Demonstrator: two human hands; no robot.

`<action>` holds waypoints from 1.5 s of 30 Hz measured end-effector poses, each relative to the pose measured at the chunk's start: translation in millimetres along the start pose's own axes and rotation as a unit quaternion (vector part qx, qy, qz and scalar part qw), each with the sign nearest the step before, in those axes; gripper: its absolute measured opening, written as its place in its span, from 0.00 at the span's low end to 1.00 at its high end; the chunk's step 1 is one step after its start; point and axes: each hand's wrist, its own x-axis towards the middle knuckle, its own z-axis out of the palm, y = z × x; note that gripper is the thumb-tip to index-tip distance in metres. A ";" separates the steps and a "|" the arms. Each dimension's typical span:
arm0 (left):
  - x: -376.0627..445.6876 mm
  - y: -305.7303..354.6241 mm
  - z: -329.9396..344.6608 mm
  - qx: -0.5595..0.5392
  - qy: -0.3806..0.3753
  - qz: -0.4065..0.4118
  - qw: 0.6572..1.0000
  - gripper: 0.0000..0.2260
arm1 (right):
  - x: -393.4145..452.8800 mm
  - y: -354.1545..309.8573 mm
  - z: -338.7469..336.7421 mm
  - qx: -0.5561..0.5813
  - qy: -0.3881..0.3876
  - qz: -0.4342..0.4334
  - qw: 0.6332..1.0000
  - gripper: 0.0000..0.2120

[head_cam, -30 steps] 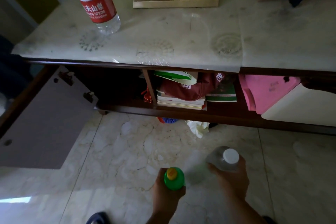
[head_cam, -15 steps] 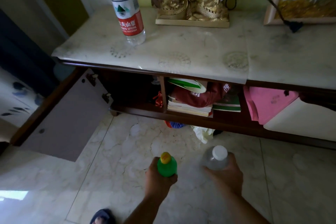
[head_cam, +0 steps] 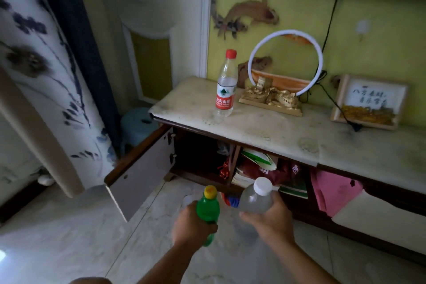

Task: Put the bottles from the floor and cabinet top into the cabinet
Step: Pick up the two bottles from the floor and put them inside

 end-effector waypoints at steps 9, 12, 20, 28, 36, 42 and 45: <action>22.1 21.9 -55.0 0.009 0.052 0.019 0.998 0.28 | -10.4 -30.9 -1.2 -0.004 -0.010 -0.039 0.999 0.33; 44.5 24.1 -56.0 0.026 0.062 0.013 0.998 0.27 | -1.6 -27.4 7.2 -0.022 -0.041 -0.063 0.997 0.32; 126.6 9.8 -44.8 0.007 0.085 0.017 0.996 0.22 | 34.2 -17.9 51.3 -0.049 -0.108 -0.084 0.989 0.28; 220.0 7.7 -27.1 0.008 0.077 0.015 0.997 0.21 | 69.3 -5.7 95.4 -0.049 -0.166 -0.082 0.981 0.36; 269.4 7.9 -10.3 -0.024 0.105 0.029 0.994 0.29 | 97.6 -9.5 123.4 -0.058 -0.170 -0.086 0.980 0.38; 292.5 5.2 2.6 -0.060 0.108 0.036 0.992 0.32 | 109.9 -5.1 127.9 -0.075 -0.190 -0.092 0.975 0.38; 302.9 4.3 8.9 -0.077 0.115 0.042 0.990 0.33 | 116.5 -1.5 133.4 -0.083 -0.187 -0.092 0.975 0.38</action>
